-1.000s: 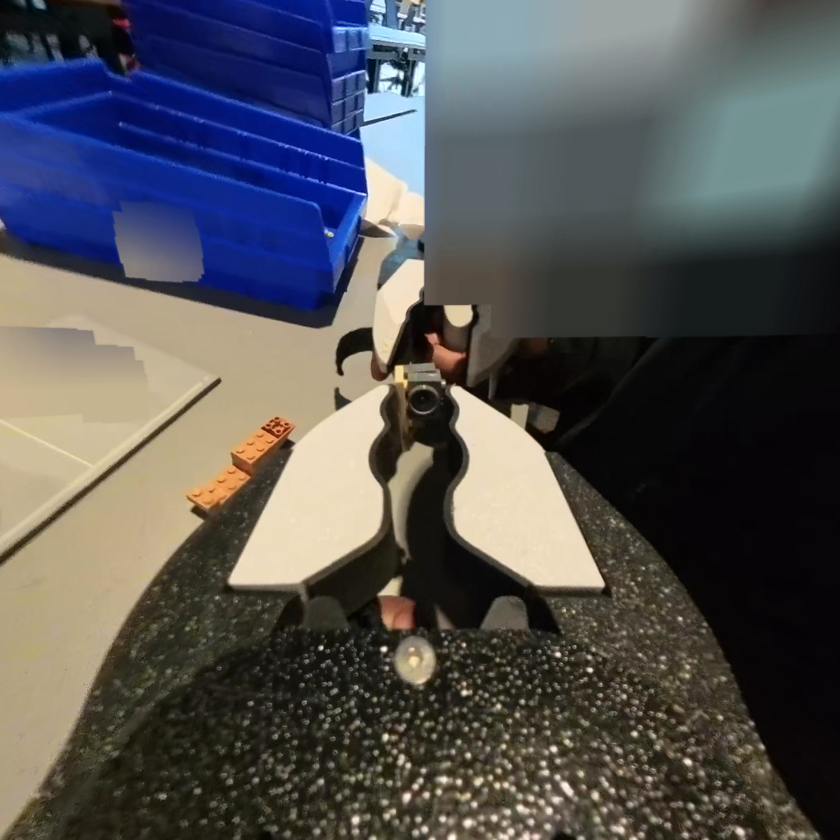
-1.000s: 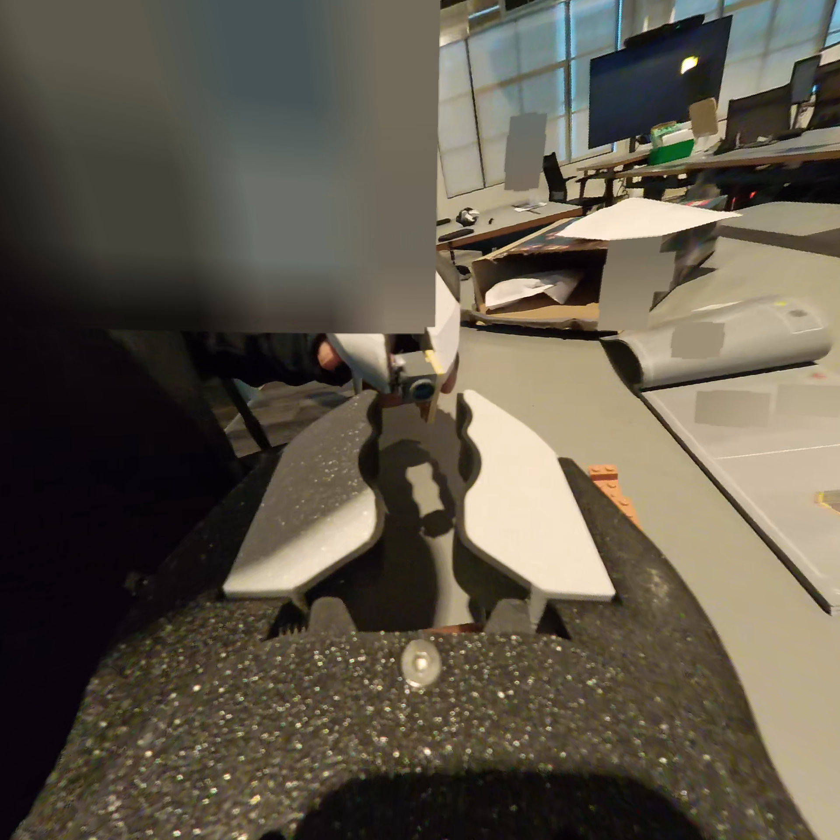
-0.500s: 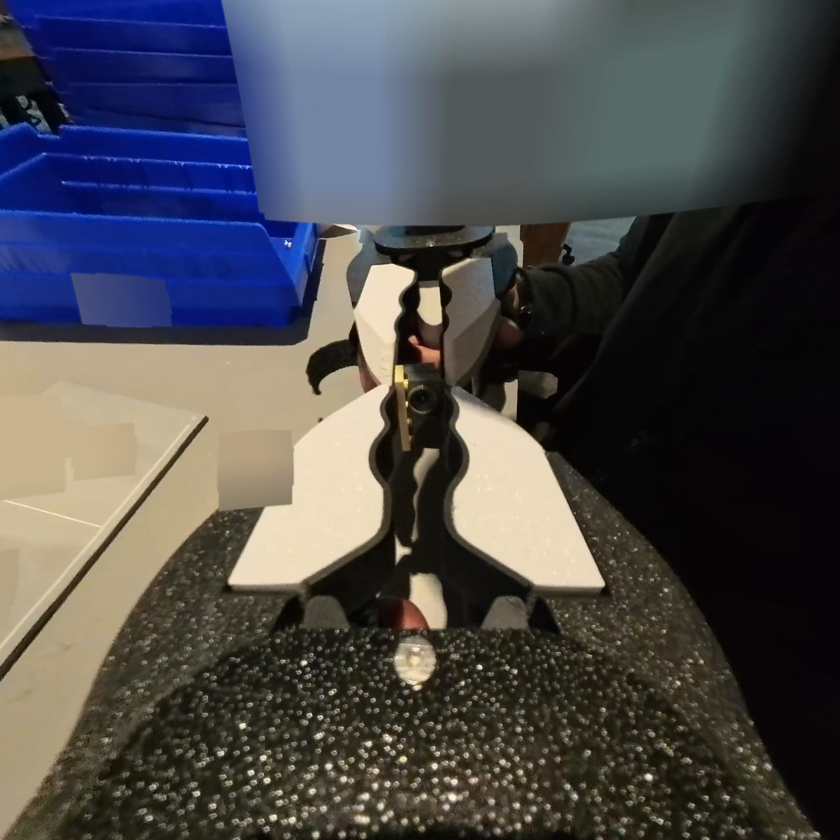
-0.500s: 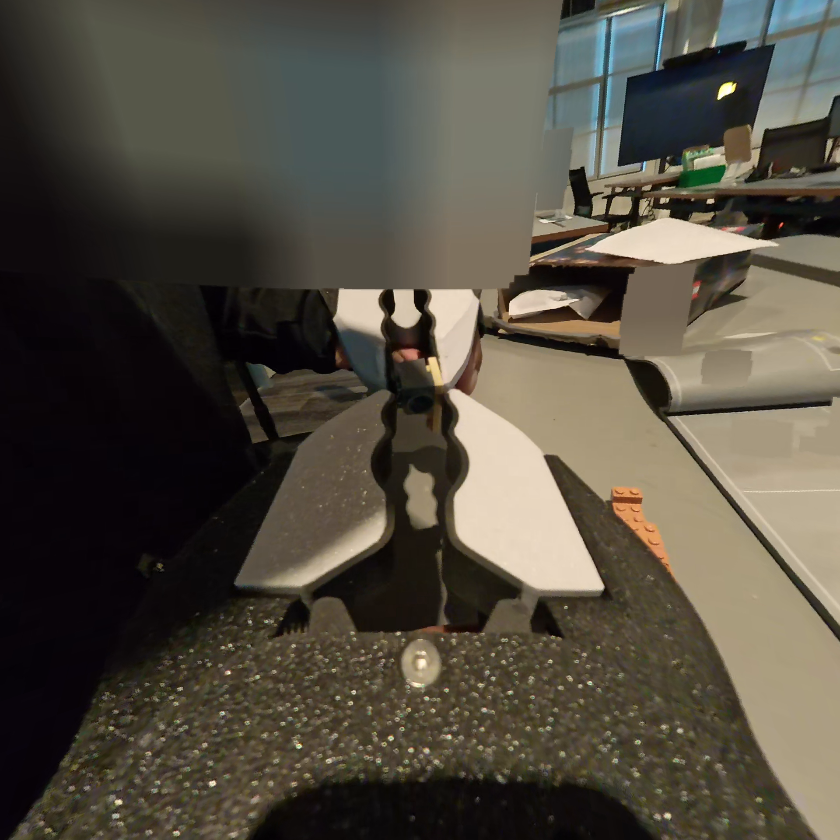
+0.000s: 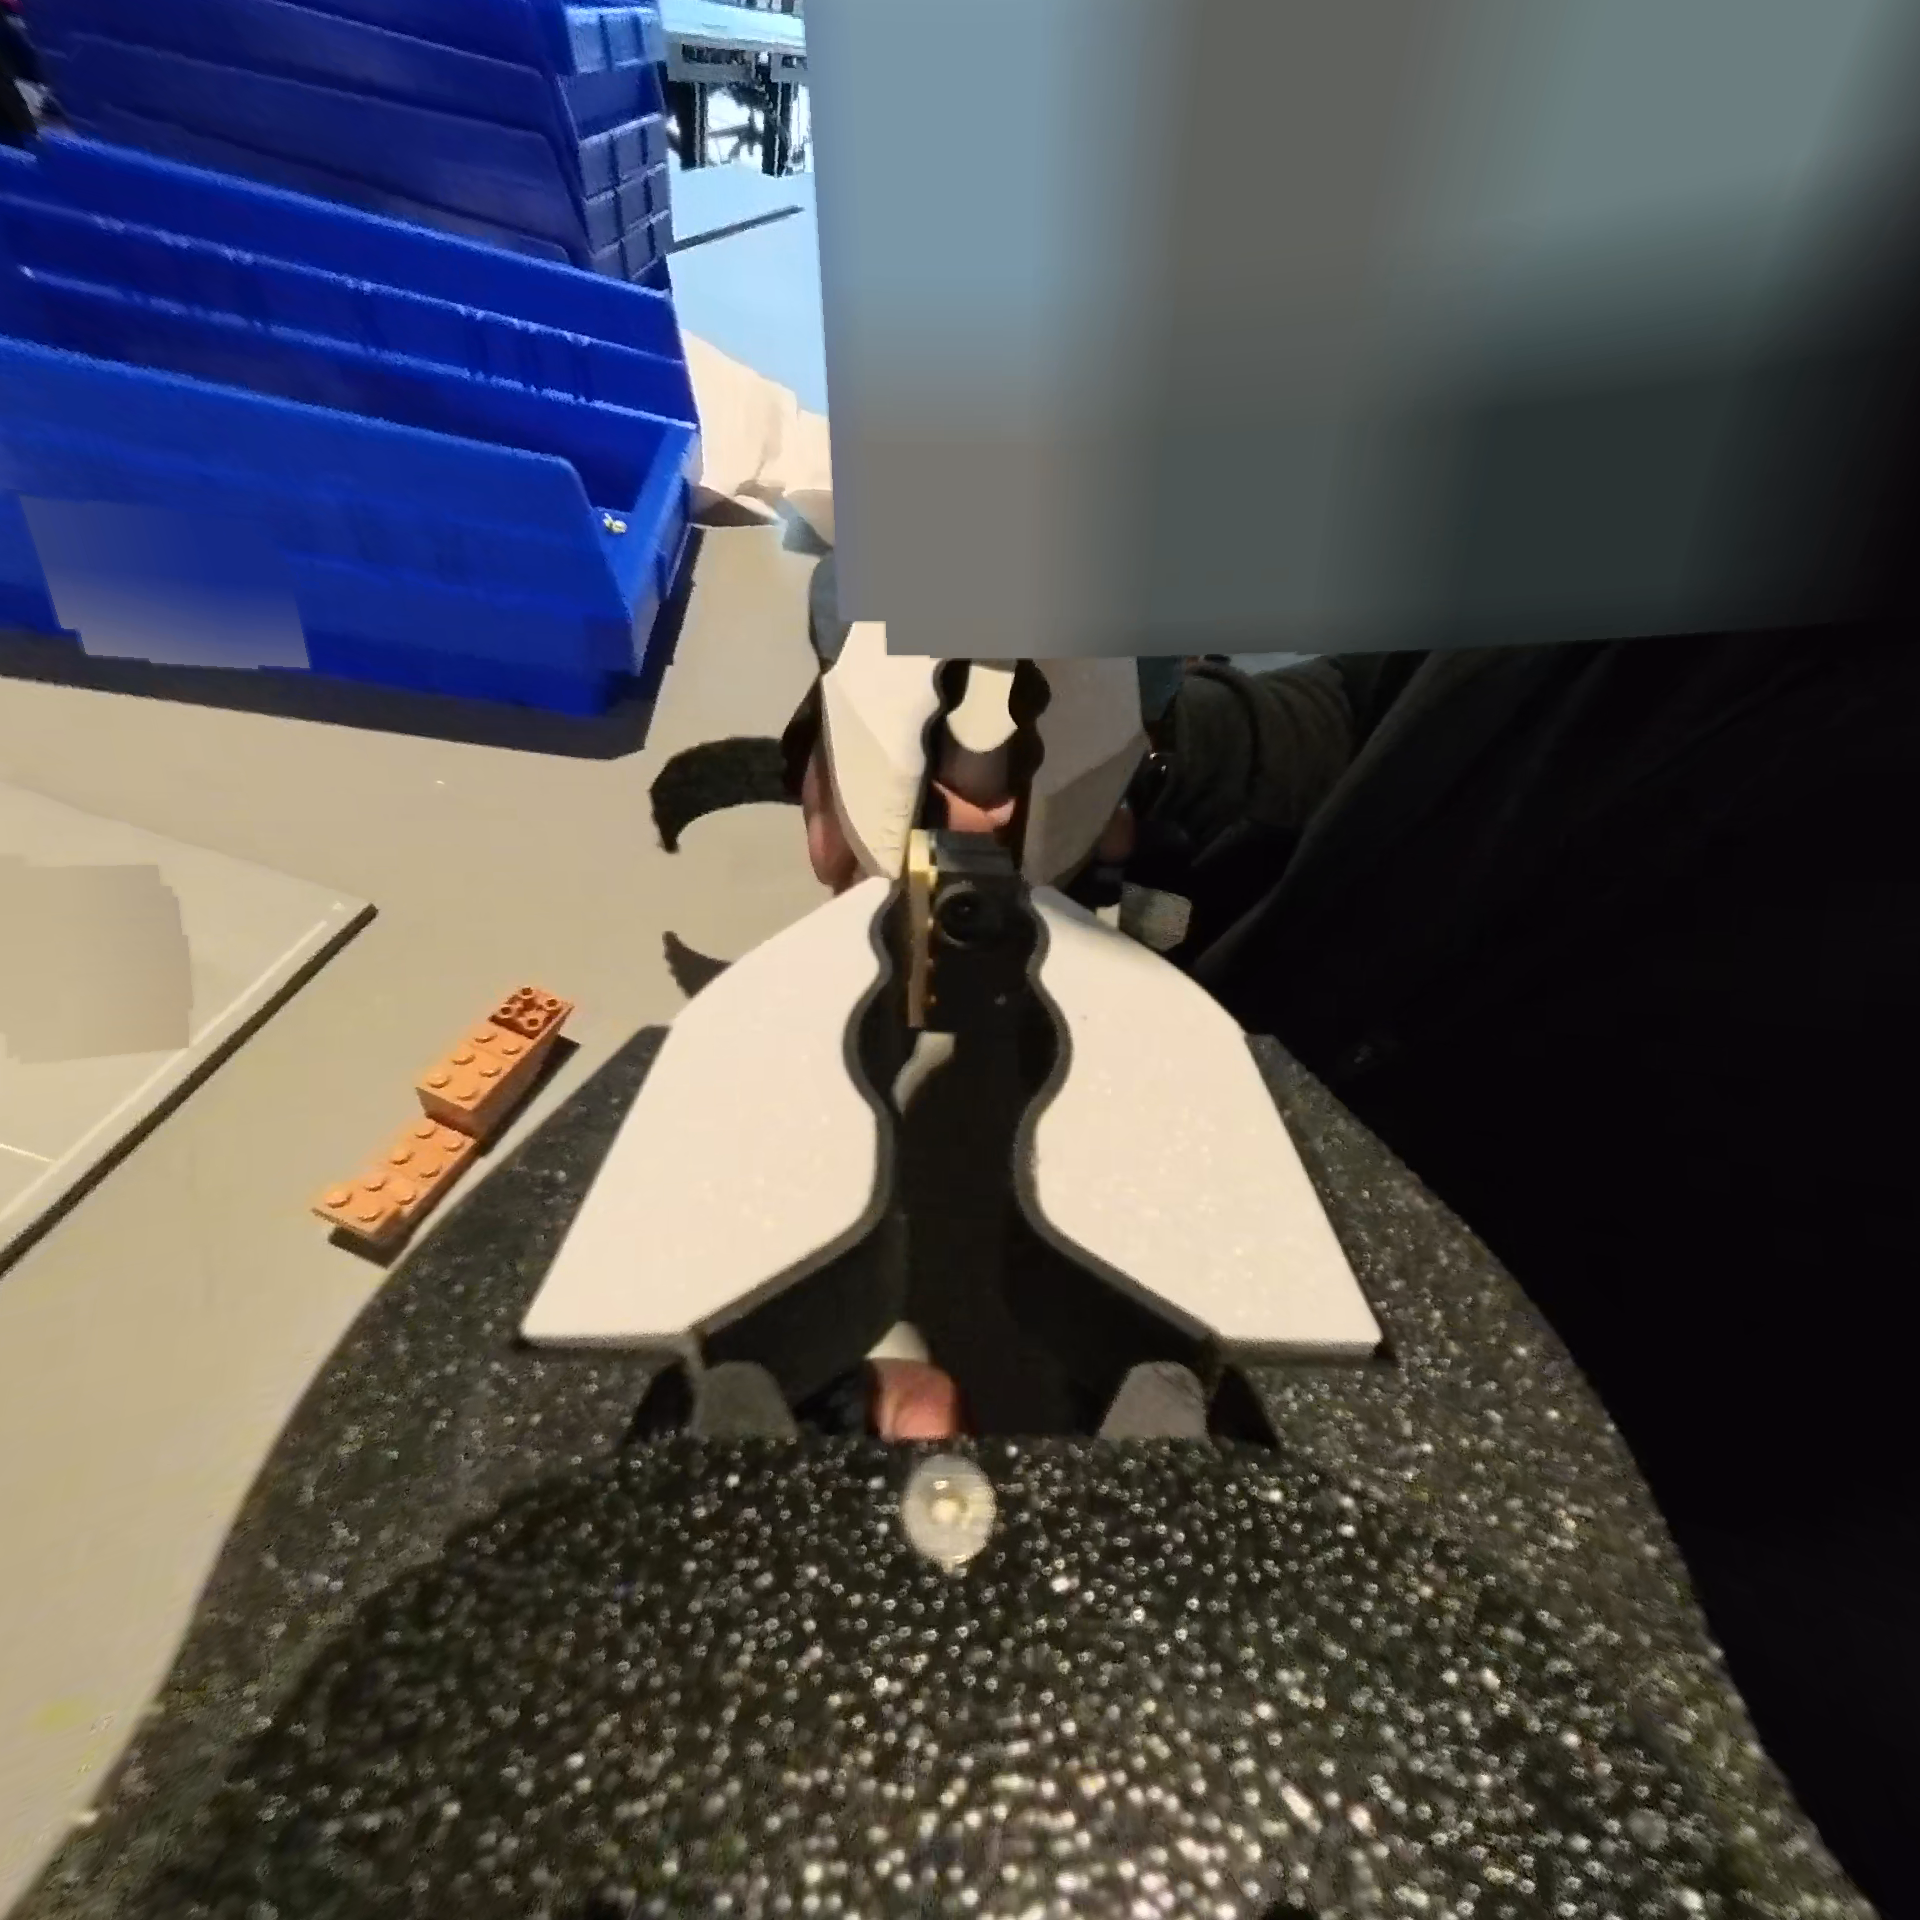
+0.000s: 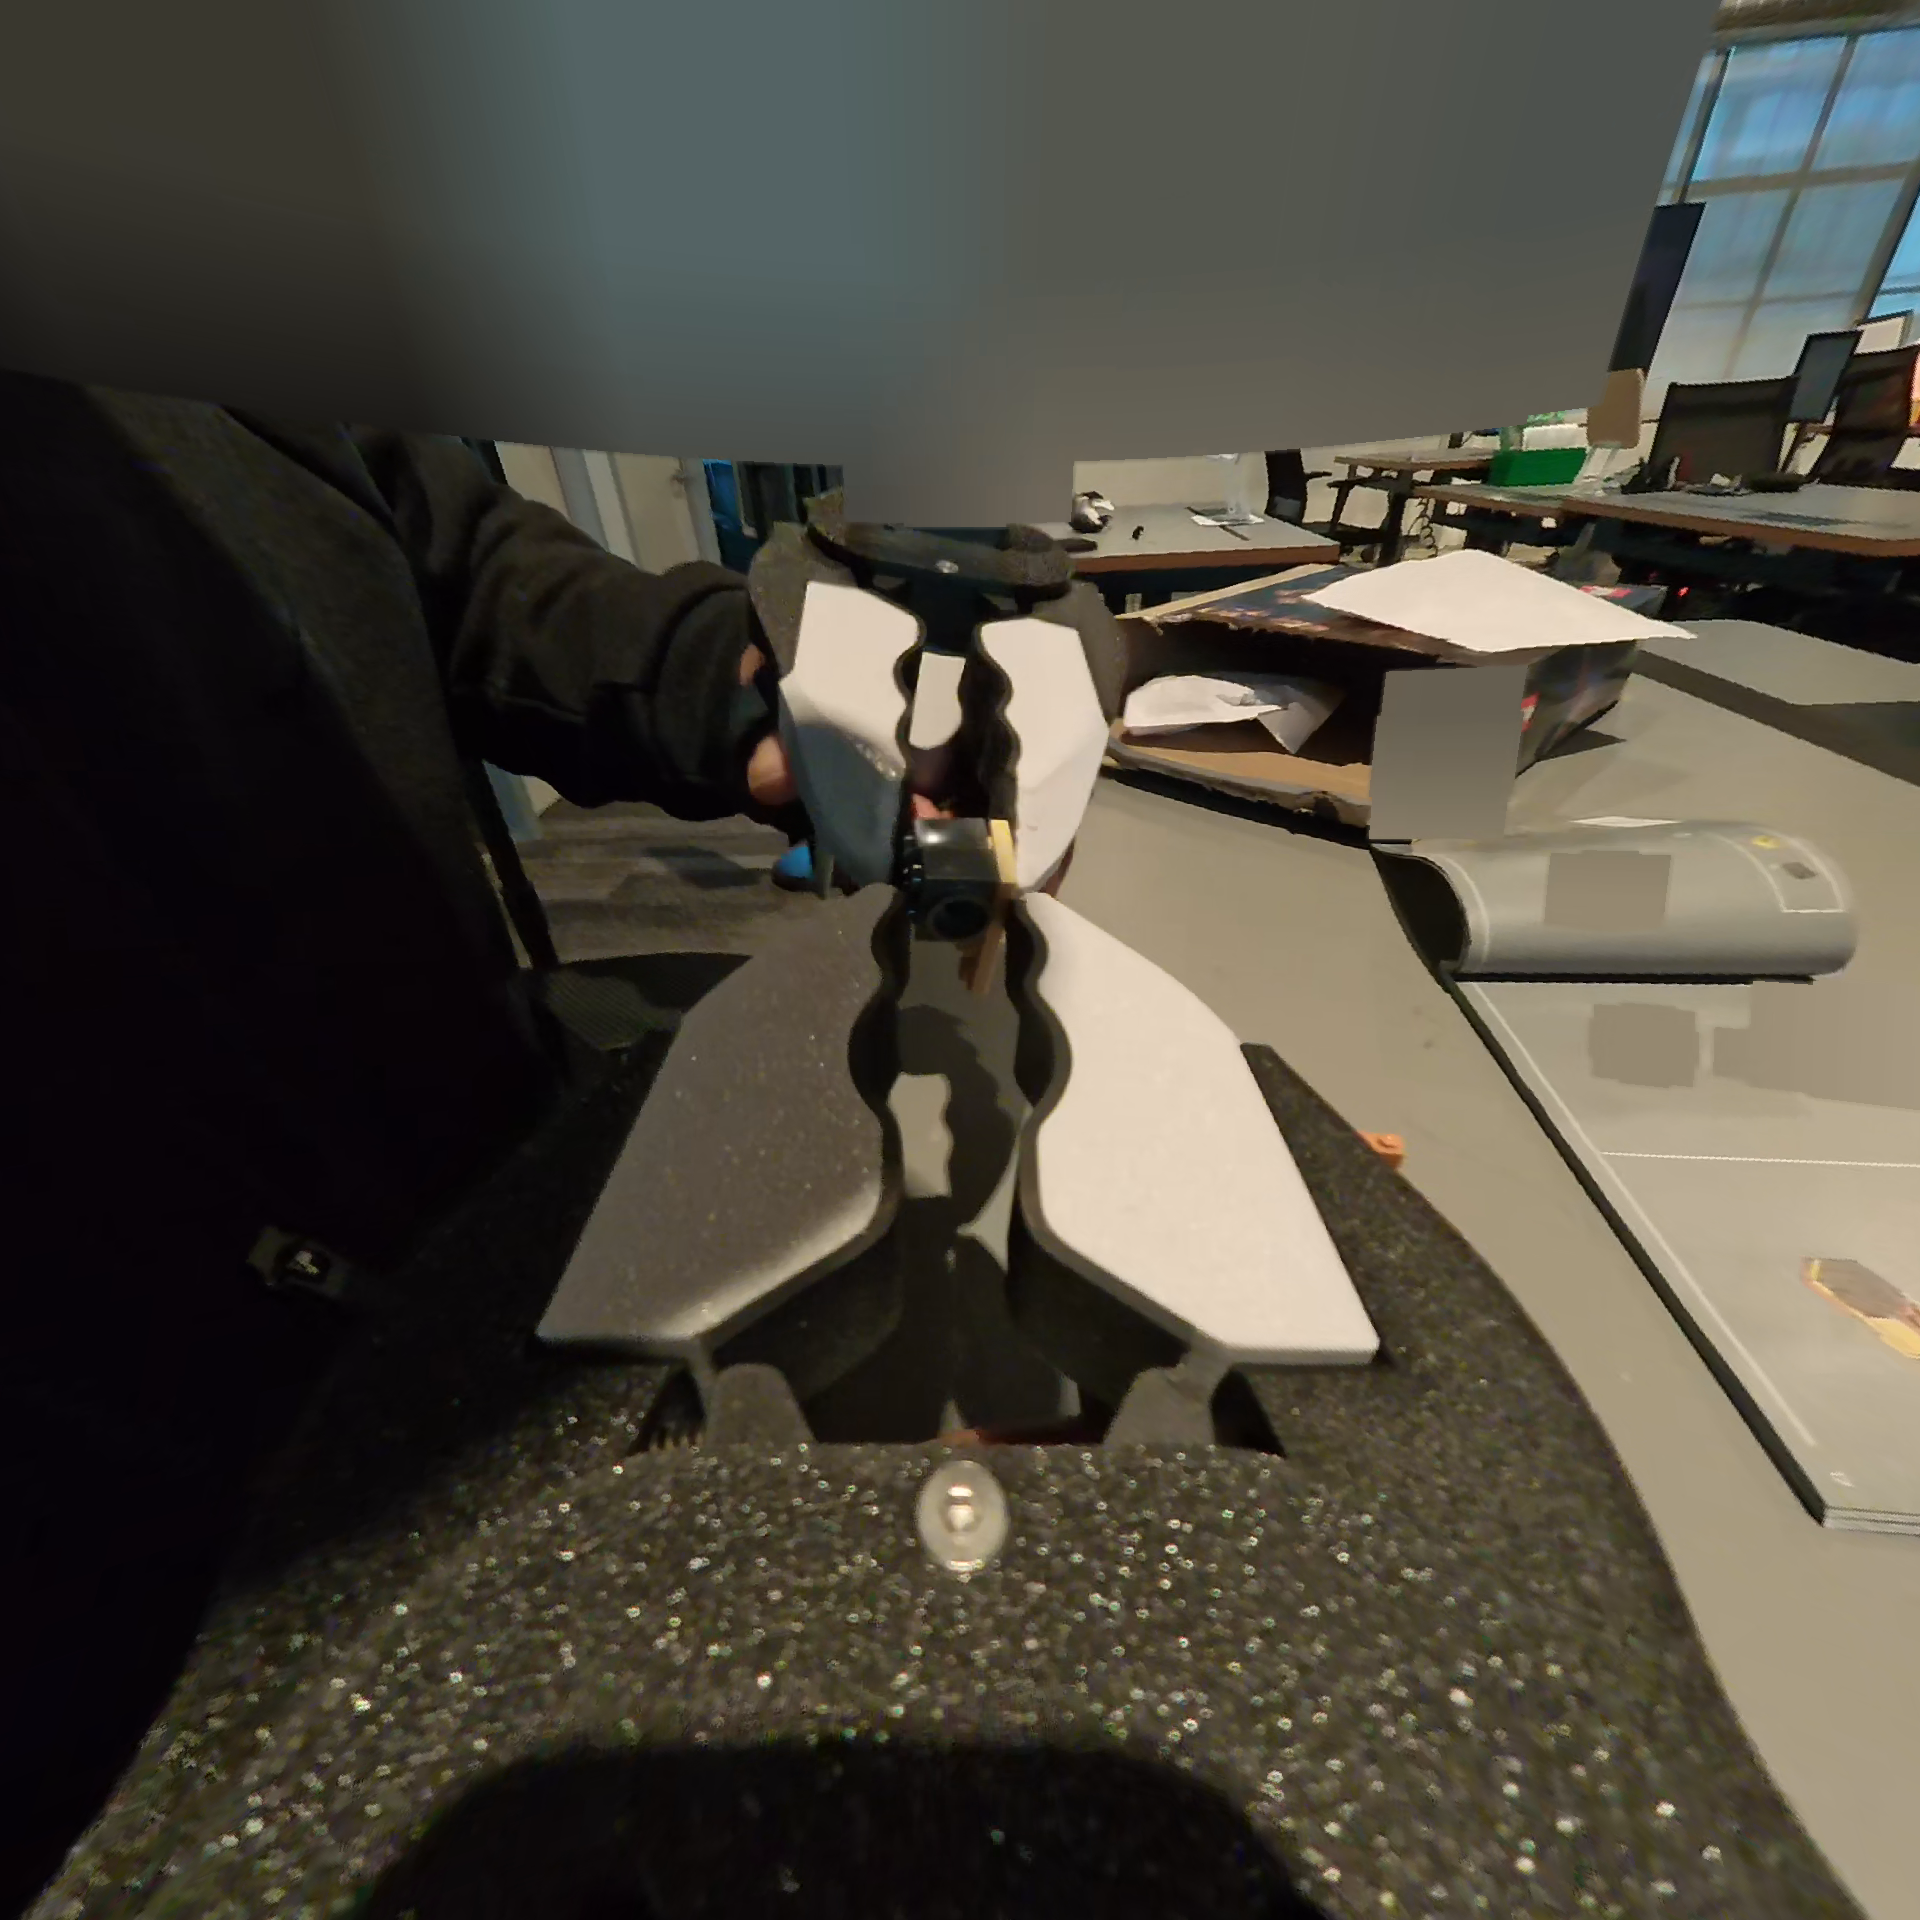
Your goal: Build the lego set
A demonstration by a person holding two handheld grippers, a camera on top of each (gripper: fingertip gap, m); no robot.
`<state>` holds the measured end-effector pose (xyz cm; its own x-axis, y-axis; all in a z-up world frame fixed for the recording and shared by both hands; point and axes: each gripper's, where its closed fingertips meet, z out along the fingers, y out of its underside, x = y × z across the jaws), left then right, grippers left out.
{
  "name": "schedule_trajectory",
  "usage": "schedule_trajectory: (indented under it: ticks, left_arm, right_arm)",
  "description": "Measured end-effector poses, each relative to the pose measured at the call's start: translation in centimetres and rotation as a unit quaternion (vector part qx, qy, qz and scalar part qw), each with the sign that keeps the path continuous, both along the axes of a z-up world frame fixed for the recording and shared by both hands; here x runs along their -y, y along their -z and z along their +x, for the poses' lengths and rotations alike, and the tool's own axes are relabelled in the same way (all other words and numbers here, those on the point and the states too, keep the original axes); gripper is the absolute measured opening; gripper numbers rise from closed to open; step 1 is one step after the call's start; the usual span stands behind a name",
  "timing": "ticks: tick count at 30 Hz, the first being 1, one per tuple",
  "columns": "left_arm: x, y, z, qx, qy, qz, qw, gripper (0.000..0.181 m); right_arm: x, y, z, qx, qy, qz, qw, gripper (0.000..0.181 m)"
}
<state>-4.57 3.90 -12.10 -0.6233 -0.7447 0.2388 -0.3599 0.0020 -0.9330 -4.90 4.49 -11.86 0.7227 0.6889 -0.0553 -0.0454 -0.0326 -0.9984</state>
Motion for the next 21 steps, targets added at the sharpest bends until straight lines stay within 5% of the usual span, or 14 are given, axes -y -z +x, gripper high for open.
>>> schedule_trajectory:
  ticks: [21]
  left_arm:
    - [0.14,0.68,-0.03,-0.033,-0.008,-0.07,0.997,0.017]
  right_arm:
    - [0.13,0.83,-0.19,0.033,-0.005,-0.009,0.999,0.017]
